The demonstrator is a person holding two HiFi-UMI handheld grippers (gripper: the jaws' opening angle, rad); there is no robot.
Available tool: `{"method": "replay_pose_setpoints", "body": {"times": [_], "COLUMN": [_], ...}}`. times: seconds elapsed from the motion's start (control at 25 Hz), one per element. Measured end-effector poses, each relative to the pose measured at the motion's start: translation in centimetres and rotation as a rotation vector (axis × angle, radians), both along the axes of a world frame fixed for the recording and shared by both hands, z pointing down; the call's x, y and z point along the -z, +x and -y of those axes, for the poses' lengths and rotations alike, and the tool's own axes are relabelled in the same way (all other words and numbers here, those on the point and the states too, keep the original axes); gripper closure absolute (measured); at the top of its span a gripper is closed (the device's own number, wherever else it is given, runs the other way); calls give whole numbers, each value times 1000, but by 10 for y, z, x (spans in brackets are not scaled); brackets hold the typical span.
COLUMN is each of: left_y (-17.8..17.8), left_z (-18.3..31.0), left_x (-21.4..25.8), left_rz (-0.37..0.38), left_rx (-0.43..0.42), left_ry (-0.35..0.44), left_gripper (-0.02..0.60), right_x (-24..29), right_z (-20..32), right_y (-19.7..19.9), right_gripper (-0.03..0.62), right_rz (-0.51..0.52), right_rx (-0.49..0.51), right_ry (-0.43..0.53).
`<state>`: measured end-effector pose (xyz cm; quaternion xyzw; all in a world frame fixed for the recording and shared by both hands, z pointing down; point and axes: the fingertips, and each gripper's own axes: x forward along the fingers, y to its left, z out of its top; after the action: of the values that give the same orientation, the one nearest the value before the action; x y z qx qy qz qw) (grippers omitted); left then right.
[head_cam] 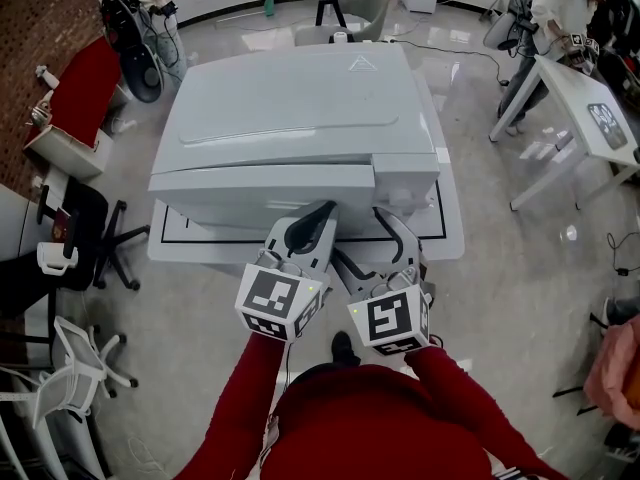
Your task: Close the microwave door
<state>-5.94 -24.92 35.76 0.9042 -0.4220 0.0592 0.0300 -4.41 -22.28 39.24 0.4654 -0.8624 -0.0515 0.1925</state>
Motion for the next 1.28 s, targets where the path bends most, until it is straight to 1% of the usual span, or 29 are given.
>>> {"method": "replay_pose_setpoints", "body": {"times": [0.12, 0.16, 0.2, 0.4, 0.48, 0.64, 0.88, 1.04, 1.28], "left_y": [0, 0, 1, 0, -1, -1, -1, -1, -2], "left_z": [0, 0, 0, 1, 1, 1, 1, 2, 2], "left_x": [0, 0, 0, 0, 0, -1, 0, 0, -1], "left_rz": [4, 4, 3, 0, -2, -7, -9, -14, -27], "left_rx": [3, 3, 4, 9, 11, 14, 15, 21, 31], "left_ry": [2, 3, 3, 0, -3, -6, -6, -7, -15], "left_gripper": [571, 571, 571, 571, 571, 571, 571, 571, 571], "right_x": [7, 10, 12, 19, 20, 21, 24, 27, 32], "right_z": [-5, -6, -7, -6, -4, -2, -2, 0, 8], "right_y": [1, 2, 4, 17, 21, 24, 21, 18, 15], "right_gripper": [215, 227, 258, 488, 532, 566, 579, 580, 582], "right_rz": [48, 69, 85, 101, 106, 130, 168, 224, 296], "right_rx": [19, 27, 34, 22, 9, 7, 28, 51, 48], "right_ry": [4, 4, 2, 2, 0, -7, -24, -52, -81]}}
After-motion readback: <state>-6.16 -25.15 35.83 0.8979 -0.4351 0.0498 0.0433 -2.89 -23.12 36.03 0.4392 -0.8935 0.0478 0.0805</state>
